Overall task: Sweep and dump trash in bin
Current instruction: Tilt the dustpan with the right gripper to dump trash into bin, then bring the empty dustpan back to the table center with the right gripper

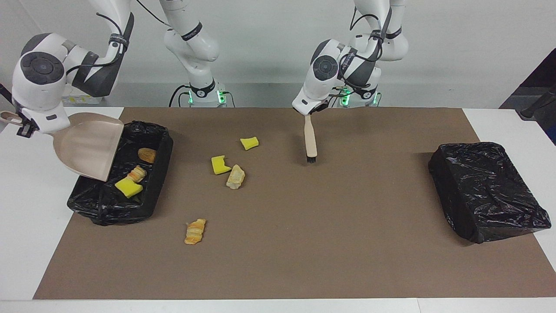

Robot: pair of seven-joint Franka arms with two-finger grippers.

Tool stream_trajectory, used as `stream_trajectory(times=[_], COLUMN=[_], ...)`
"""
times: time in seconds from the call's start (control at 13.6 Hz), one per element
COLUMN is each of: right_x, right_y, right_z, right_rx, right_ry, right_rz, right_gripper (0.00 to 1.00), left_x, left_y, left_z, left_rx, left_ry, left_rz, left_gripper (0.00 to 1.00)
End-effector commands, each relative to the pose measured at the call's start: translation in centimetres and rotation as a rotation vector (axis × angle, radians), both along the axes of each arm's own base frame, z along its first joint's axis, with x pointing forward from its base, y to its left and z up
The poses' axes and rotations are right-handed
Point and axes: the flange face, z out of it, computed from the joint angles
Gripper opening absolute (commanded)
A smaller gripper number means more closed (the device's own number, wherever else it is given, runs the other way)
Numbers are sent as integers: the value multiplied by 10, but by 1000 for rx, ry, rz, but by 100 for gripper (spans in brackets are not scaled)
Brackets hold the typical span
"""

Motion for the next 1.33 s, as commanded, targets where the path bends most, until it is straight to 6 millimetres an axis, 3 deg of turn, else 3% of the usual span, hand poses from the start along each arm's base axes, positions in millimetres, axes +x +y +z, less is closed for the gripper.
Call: stream_trajectory(times=[0.0, 0.29, 0.59, 0.88, 1.25], right_x=[6, 20, 21, 31, 34], right_y=[11, 46, 82, 180, 295], right_z=[12, 6, -7, -15, -40], right_rx=[86, 214, 352, 339, 338], right_ry=[-43, -160, -252, -337, -437], right_rz=[-6, -105, -382, -613, -983], right_gripper=[0, 0, 0, 0, 0], left_x=[-2, -1, -1, -1, 7], left_y=[4, 5, 5, 7, 5], left_z=[4, 4, 4, 4, 3], left_rx=[-19, -22, -21, -1, -26], left_ry=[-31, -37, -41, -49, -91], left_rz=[17, 12, 9, 6, 27], left_gripper=[0, 0, 0, 0, 0])
